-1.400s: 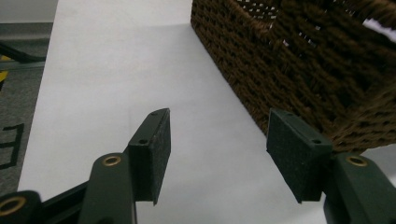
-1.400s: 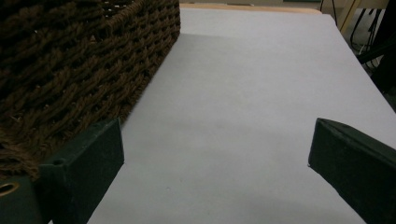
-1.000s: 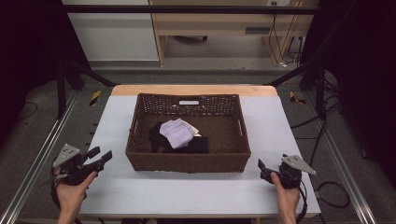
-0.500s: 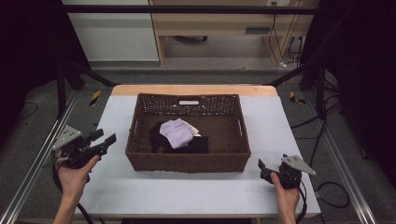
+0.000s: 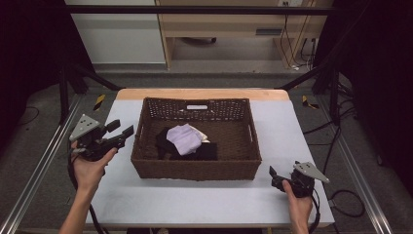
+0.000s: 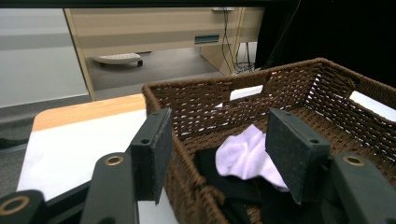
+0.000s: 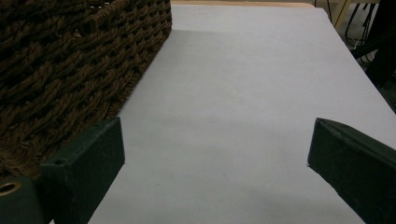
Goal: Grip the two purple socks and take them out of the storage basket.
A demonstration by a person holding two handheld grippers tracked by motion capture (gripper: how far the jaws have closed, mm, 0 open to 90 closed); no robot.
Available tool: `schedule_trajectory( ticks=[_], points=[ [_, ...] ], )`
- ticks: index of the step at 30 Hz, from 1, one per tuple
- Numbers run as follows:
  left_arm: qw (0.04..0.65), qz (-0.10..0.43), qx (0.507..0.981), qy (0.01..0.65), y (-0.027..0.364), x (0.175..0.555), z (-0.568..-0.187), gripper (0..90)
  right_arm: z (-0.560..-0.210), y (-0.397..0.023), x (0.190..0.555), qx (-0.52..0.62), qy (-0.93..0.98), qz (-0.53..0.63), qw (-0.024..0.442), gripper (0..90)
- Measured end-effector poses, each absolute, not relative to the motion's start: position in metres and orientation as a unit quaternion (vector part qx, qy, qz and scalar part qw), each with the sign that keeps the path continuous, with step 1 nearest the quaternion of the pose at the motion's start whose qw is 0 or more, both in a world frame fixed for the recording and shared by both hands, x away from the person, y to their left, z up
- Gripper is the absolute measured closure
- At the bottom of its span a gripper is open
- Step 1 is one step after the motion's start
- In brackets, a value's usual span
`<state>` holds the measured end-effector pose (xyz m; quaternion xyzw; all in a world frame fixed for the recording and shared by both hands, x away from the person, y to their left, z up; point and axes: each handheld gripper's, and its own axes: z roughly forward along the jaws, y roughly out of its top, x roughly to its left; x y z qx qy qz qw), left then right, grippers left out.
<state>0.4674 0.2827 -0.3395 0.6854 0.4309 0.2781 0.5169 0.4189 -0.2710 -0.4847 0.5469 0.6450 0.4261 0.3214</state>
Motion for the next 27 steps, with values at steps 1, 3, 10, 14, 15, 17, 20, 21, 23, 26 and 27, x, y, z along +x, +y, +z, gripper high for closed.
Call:
schedule_trajectory(
  ticks=[1,3,10,14,15,17,20,21,23,26,27],
  points=[
    [0.517,0.277,0.686,0.430,0.280,0.469,-0.338,41.4,-0.485,-0.271,0.419,0.547,0.646,0.426,0.321,4.3],
    [0.515,0.277,0.690,0.427,0.273,0.473,-0.336,41.4,-0.485,-0.271,0.419,0.547,0.646,0.426,0.321,4.3],
    [0.510,0.276,0.702,0.414,0.249,0.486,-0.330,41.9,-0.485,-0.271,0.419,0.547,0.647,0.425,0.318,4.3],
    [0.502,0.278,0.708,0.411,0.237,0.494,-0.329,41.9,-0.485,-0.270,0.419,0.545,0.649,0.423,0.320,4.3],
    [0.500,0.279,0.710,0.410,0.233,0.495,-0.328,42.0,-0.485,-0.270,0.420,0.545,0.650,0.423,0.319,4.3],
    [0.496,0.278,0.715,0.407,0.227,0.499,-0.328,41.9,-0.485,-0.270,0.420,0.544,0.651,0.422,0.318,4.3],
    [0.492,0.278,0.720,0.403,0.216,0.507,-0.329,42.0,-0.485,-0.269,0.420,0.544,0.652,0.420,0.319,4.3],
    [0.491,0.276,0.722,0.403,0.212,0.510,-0.329,42.0,-0.485,-0.269,0.420,0.545,0.653,0.419,0.318,4.3],
    [0.484,0.277,0.727,0.401,0.204,0.515,-0.331,41.9,-0.485,-0.269,0.420,0.545,0.652,0.418,0.320,4.3],
    [0.482,0.272,0.734,0.394,0.192,0.522,-0.337,41.5,-0.485,-0.269,0.420,0.544,0.652,0.418,0.323,4.3],
    [0.479,0.271,0.737,0.392,0.188,0.524,-0.339,41.4,-0.485,-0.269,0.420,0.544,0.652,0.417,0.324,4.3]
  ],
)
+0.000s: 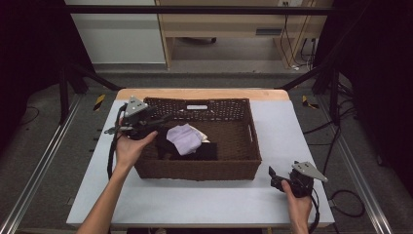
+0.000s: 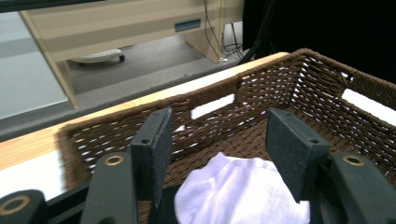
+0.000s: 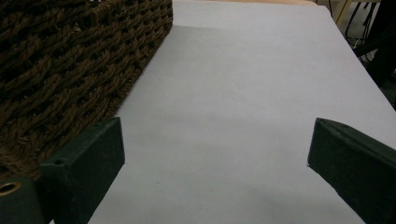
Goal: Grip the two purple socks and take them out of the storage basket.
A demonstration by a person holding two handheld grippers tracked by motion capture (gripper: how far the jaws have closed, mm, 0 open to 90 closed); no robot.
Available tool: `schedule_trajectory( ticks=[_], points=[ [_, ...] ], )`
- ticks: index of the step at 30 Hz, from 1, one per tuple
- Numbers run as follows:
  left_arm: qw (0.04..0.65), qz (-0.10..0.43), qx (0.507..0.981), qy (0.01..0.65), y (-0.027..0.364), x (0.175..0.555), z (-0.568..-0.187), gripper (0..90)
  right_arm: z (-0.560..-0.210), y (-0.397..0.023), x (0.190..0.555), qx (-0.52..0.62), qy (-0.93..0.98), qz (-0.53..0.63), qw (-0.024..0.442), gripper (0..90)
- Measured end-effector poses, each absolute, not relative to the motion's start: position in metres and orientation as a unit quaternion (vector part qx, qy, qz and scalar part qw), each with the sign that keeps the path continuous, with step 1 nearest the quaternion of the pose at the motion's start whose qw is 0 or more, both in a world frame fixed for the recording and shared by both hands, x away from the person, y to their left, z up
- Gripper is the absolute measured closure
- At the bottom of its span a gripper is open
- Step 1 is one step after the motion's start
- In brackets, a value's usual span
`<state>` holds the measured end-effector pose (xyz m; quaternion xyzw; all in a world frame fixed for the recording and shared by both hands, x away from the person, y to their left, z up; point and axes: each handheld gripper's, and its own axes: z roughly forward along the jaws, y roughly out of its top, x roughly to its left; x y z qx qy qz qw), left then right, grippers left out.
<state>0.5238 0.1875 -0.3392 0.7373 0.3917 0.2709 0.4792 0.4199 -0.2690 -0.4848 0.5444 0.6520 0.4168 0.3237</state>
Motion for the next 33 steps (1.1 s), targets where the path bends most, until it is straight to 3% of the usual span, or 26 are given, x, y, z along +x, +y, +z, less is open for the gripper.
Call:
schedule_trajectory(
  ticks=[17,33],
  points=[
    [0.425,0.236,0.780,0.394,0.158,0.550,-0.393,43.4,-0.485,-0.268,0.420,0.543,0.655,0.413,0.324,4.3],
    [0.333,0.203,0.841,0.375,0.144,0.553,-0.415,46.1,-0.485,-0.267,0.421,0.541,0.658,0.410,0.326,4.3]
  ],
)
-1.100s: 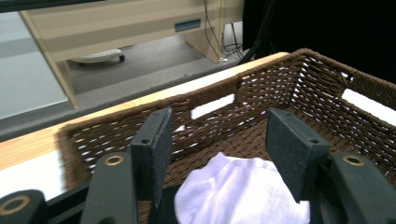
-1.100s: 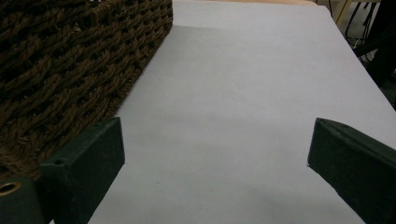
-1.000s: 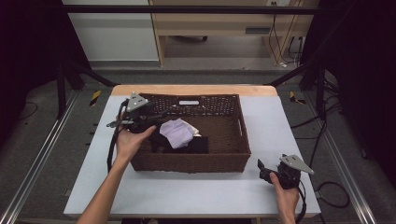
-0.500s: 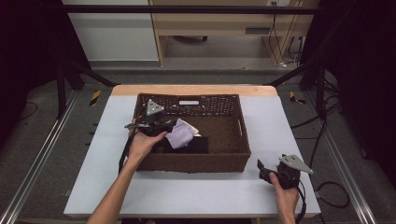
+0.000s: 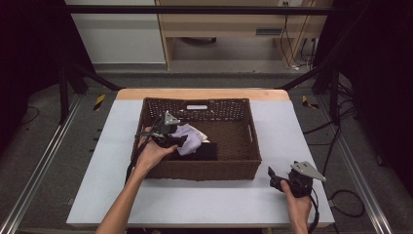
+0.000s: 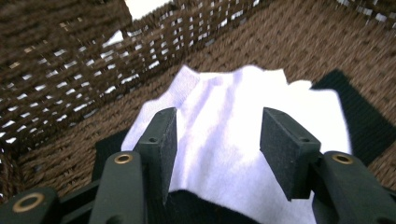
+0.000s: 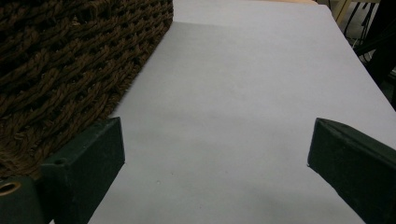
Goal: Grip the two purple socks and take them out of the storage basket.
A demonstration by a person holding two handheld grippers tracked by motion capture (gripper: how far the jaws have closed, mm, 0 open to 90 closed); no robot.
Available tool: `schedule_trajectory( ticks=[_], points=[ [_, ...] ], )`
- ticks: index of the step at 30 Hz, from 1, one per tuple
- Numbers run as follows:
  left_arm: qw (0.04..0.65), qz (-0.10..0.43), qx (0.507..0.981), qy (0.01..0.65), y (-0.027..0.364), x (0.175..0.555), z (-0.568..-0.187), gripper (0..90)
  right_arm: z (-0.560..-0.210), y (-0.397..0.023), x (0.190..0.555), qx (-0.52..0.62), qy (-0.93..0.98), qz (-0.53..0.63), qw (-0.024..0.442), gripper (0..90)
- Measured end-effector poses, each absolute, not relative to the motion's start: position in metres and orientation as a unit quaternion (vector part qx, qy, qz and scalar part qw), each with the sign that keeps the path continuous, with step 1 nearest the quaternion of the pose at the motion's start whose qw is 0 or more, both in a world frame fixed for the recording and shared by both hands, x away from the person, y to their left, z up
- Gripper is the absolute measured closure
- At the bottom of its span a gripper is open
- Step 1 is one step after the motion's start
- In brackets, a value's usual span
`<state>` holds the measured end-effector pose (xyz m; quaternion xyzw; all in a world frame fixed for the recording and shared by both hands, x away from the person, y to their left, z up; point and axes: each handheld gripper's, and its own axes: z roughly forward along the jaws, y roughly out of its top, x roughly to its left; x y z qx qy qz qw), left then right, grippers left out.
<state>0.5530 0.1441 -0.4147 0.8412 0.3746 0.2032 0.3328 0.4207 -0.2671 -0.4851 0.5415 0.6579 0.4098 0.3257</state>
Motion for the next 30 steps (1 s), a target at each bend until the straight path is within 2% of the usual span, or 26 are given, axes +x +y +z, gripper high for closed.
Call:
schedule_trajectory(
  ticks=[10,14,21,26,30],
  points=[
    [0.294,0.189,0.866,0.357,0.138,0.556,-0.427,44.8,-0.485,-0.267,0.421,0.541,0.659,0.410,0.324,4.3],
    [0.279,0.172,0.880,0.344,0.138,0.557,-0.432,50.6,-0.485,-0.267,0.421,0.540,0.660,0.409,0.325,4.3],
    [0.279,0.133,0.883,0.353,0.140,0.559,-0.433,68.3,-0.485,-0.267,0.421,0.540,0.660,0.408,0.325,4.3],
    [0.287,0.142,0.877,0.358,0.141,0.557,-0.428,78.9,-0.485,-0.267,0.421,0.540,0.660,0.409,0.325,4.3],
    [0.301,0.141,0.869,0.366,0.143,0.556,-0.424,82.7,-0.485,-0.266,0.420,0.541,0.660,0.408,0.326,4.3]
  ],
)
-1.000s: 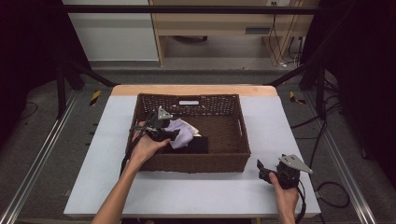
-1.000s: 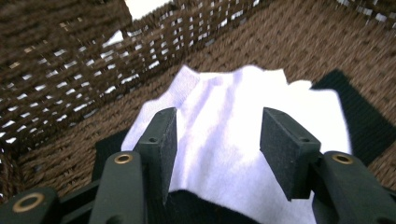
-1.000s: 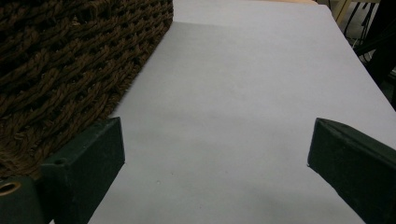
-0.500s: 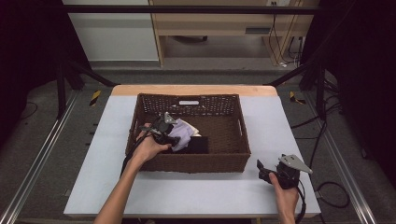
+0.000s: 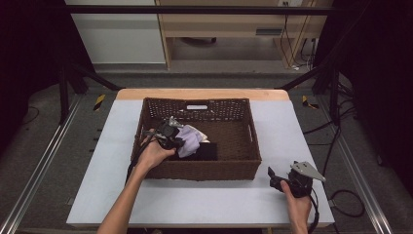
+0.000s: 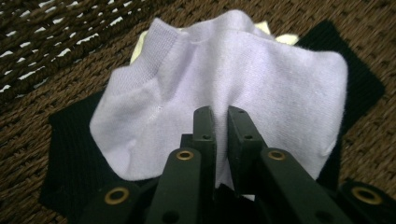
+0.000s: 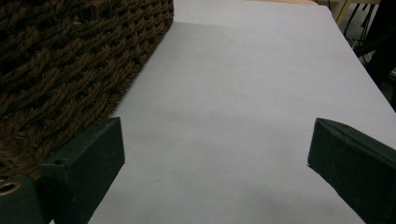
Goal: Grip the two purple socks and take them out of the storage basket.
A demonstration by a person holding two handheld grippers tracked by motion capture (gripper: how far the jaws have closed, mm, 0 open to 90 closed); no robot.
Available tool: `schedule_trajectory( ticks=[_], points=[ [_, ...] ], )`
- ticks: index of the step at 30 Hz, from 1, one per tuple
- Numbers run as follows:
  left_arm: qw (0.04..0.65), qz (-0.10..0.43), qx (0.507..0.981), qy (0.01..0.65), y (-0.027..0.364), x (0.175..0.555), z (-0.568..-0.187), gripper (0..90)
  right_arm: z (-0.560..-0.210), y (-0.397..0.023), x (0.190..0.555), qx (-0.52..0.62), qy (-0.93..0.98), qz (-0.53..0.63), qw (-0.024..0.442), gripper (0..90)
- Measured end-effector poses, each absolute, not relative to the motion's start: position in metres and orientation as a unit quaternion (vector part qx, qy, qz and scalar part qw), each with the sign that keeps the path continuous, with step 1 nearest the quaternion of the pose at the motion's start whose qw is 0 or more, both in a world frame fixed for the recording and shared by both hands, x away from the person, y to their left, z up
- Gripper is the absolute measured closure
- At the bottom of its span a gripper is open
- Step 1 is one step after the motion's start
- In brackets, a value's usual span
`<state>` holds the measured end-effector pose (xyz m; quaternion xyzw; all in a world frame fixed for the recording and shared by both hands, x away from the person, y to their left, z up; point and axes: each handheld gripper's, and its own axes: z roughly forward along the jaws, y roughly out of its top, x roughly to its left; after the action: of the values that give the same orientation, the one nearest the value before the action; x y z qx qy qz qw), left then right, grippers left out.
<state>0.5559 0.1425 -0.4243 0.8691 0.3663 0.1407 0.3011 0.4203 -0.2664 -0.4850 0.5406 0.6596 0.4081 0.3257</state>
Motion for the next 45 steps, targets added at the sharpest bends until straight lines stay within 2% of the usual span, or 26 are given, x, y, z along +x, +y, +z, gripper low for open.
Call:
schedule_trajectory(
  ticks=[3,11,17,19,22,25,34,40,45],
  points=[
    [0.307,0.146,0.865,0.368,0.143,0.555,-0.423,83.2,-0.485,-0.267,0.420,0.541,0.659,0.409,0.325,4.3],
    [0.383,0.163,0.826,0.381,0.153,0.549,-0.413,83.4,-0.485,-0.267,0.421,0.540,0.659,0.410,0.325,4.3],
    [0.339,0.161,0.848,0.373,0.148,0.552,-0.419,82.3,-0.485,-0.267,0.421,0.541,0.659,0.409,0.326,4.3],
    [0.329,0.156,0.853,0.374,0.147,0.554,-0.421,77.8,-0.485,-0.267,0.420,0.541,0.659,0.409,0.326,4.3],
    [0.326,0.177,0.854,0.365,0.147,0.554,-0.422,62.9,-0.485,-0.267,0.420,0.540,0.659,0.410,0.326,4.3],
    [0.343,0.185,0.843,0.372,0.150,0.552,-0.420,59.8,-0.485,-0.267,0.420,0.541,0.658,0.411,0.326,4.3],
    [0.332,0.187,0.836,0.395,0.152,0.550,-0.419,82.1,-0.485,-0.267,0.420,0.542,0.656,0.411,0.327,4.3],
    [0.344,0.189,0.829,0.398,0.154,0.549,-0.417,85.7,-0.485,-0.267,0.420,0.542,0.656,0.411,0.327,4.3],
    [0.403,0.199,0.797,0.403,0.162,0.545,-0.410,86.7,-0.485,-0.267,0.420,0.542,0.657,0.411,0.327,4.3]
  ],
)
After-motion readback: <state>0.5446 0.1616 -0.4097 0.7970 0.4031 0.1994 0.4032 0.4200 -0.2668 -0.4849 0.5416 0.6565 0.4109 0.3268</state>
